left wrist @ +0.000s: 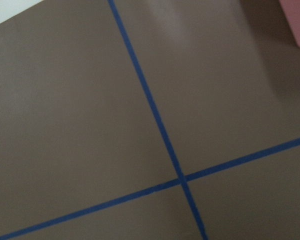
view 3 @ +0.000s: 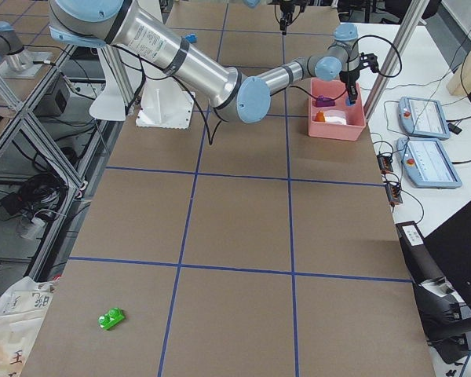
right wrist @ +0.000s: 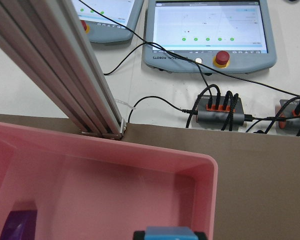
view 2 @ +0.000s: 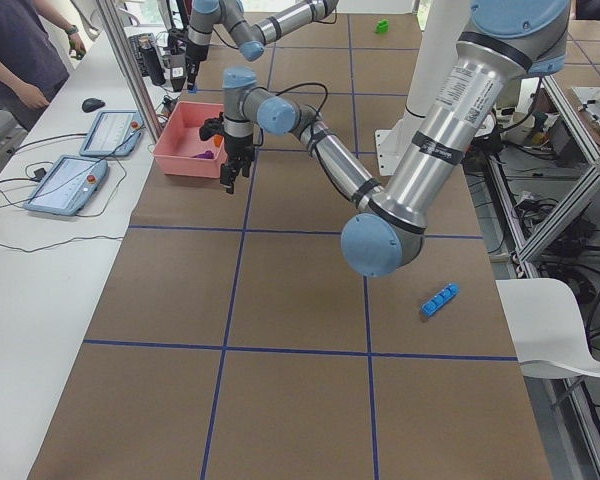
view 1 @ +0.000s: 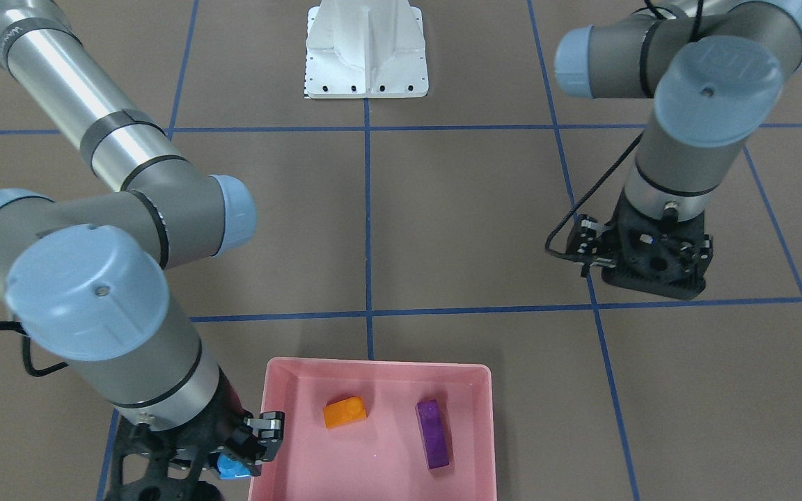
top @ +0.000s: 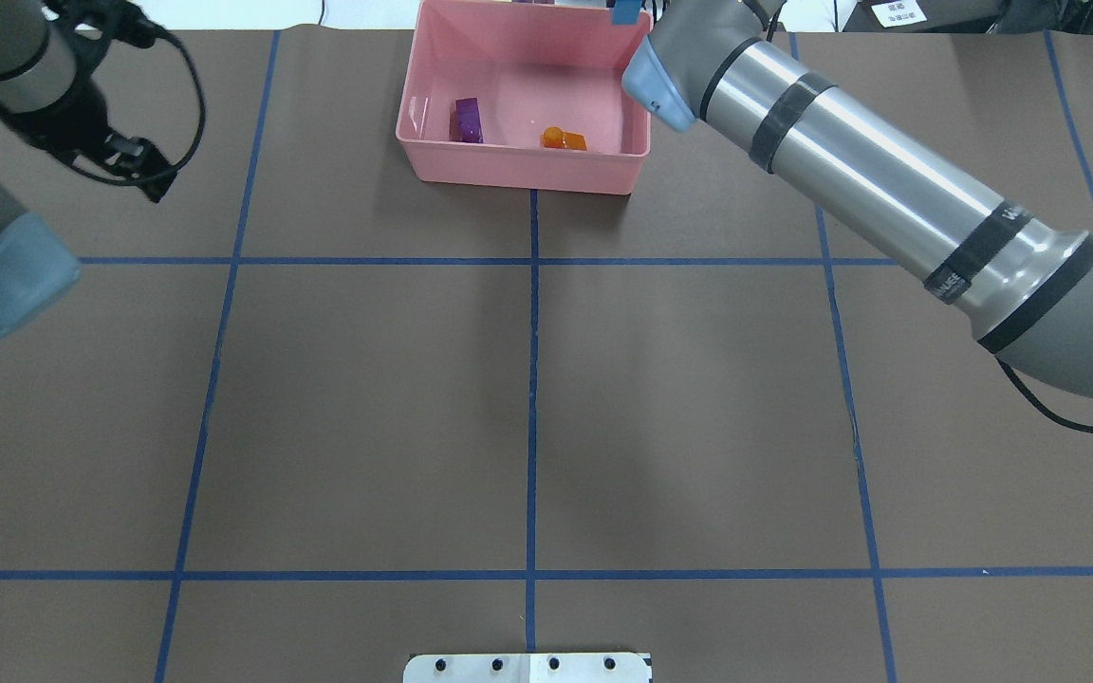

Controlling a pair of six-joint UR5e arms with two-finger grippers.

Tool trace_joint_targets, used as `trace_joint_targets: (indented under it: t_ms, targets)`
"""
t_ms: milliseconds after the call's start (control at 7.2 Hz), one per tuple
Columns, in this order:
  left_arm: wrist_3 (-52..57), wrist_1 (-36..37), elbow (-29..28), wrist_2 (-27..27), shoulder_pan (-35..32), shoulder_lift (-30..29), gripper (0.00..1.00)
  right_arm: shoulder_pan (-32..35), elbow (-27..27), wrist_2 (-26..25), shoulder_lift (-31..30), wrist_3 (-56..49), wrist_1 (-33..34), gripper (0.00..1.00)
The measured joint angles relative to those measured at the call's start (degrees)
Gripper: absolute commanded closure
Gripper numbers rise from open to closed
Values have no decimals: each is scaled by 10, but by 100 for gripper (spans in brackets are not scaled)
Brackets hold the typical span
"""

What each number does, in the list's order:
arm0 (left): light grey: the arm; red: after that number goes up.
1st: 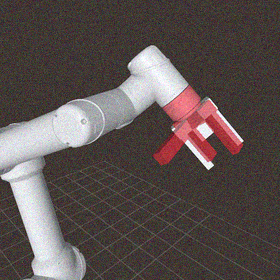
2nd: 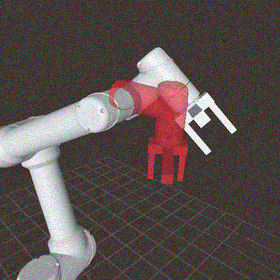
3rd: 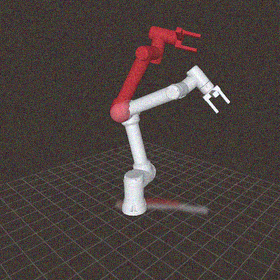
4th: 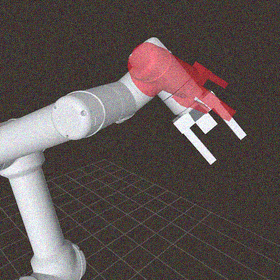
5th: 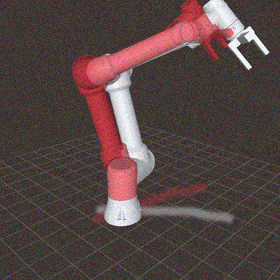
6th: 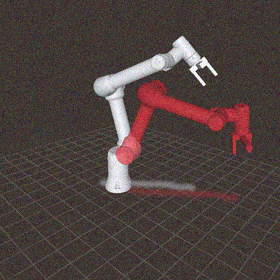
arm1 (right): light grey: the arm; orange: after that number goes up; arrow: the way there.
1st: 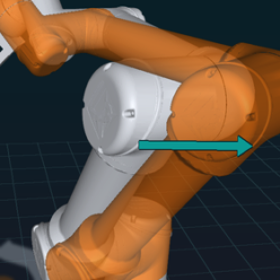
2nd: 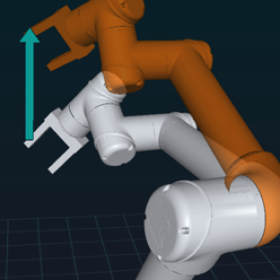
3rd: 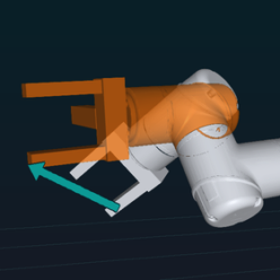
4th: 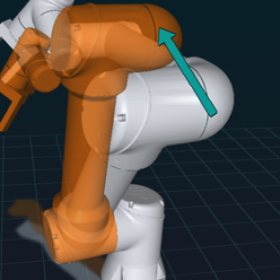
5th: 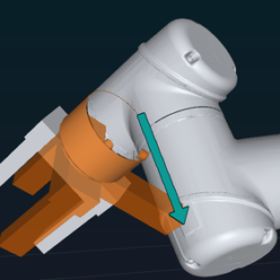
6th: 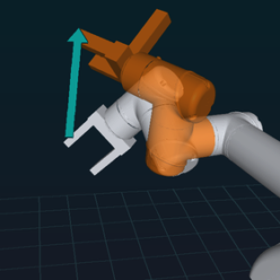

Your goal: Put all blocks into box

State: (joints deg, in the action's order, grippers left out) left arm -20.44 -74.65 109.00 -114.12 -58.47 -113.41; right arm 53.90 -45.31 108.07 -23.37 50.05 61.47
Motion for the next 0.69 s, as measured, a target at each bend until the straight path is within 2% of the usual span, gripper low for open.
trace_joint_targets:
  t_ms: [139,278,417,556,695]
  targets:
    - [-4,1,42,0,-6,53,0,-14,16,-20,3,8,-27,78]
    - [-21,2,74,-2,-9,104,0,-25,23,-29,6,27,-43,63]
    - [-57,2,102,-3,-10,156,0,-32,26,-32,8,53,-54,2]
    - [-126,-6,132,-4,-10,206,0,-37,26,-34,9,74,-63,1]
    - [-202,-43,152,-5,-10,258,0,-40,27,-35,9,85,-66,0]
